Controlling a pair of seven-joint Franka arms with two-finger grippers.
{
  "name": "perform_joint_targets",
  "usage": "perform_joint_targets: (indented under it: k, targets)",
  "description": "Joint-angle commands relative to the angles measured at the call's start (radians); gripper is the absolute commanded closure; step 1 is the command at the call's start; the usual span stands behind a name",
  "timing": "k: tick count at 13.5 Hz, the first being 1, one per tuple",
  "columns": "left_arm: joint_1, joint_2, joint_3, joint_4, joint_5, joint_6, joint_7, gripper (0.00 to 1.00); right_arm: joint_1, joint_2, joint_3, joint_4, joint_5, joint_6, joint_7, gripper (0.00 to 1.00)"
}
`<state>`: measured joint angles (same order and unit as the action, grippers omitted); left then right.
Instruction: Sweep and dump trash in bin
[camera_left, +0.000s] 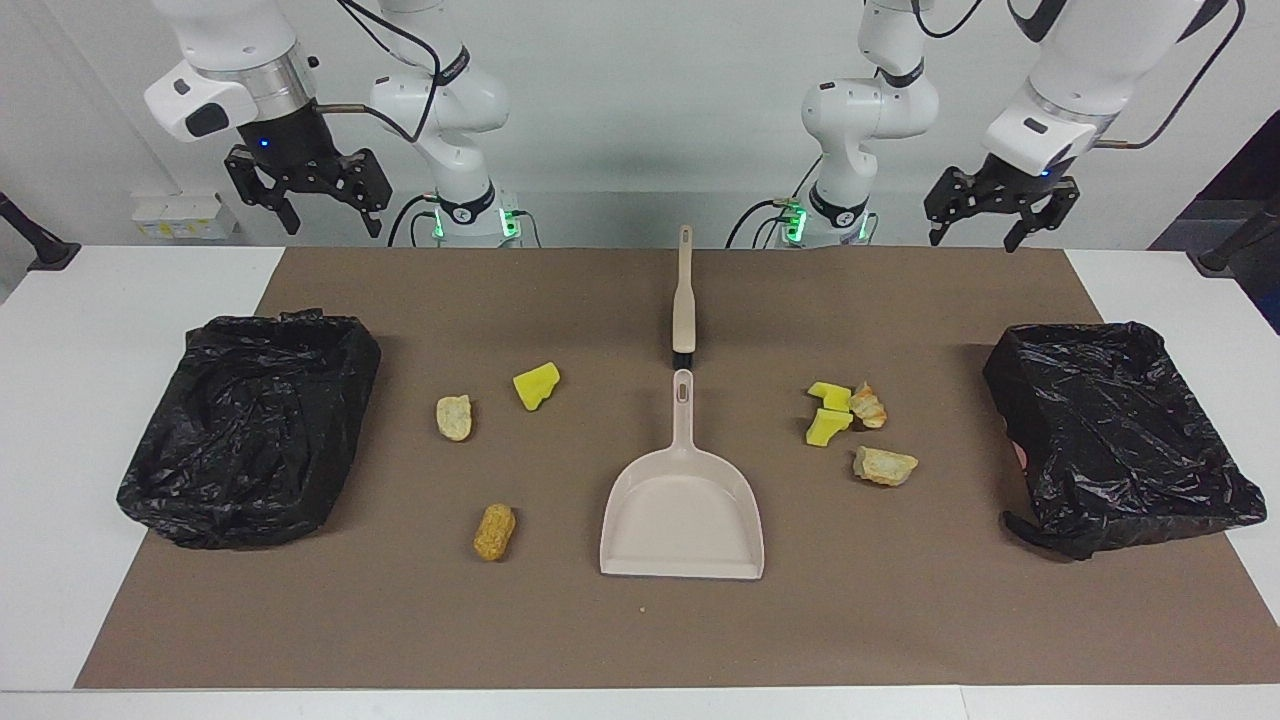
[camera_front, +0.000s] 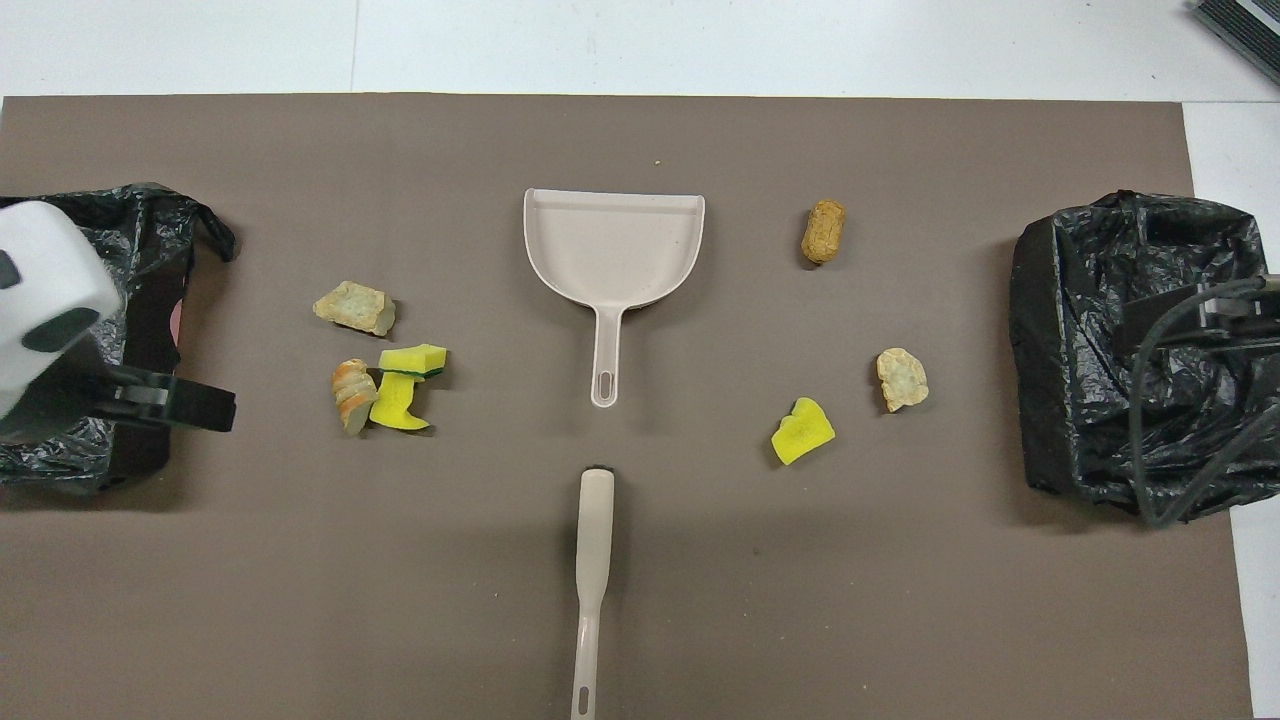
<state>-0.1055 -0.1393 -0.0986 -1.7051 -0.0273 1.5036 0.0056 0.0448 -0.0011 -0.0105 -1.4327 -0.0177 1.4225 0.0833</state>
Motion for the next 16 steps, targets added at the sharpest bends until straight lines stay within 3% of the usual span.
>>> perform_joint_targets:
  k: [1,6,10,16]
  targets:
    - [-0.118,-0.078,0.011,-0.146,0.003,0.082,-0.097,0.0,-0.01,-0.013,0.003,-0.008,0.009,-0.007,-0.01,0.0]
    - [-0.359,-0.097,0.011,-0.309,0.001,0.208,-0.355,0.0,-0.01,-0.013,0.003,-0.008,0.009,-0.007,-0.01,0.0]
    - [-0.531,-0.103,0.01,-0.483,0.001,0.395,-0.559,0.0,-0.011,-0.013,0.003,-0.008,0.009,-0.007,-0.01,0.0]
    - [-0.735,-0.034,0.01,-0.703,0.0,0.671,-0.726,0.0,-0.01,-0.013,0.004,-0.008,0.009,-0.007,-0.01,0.0]
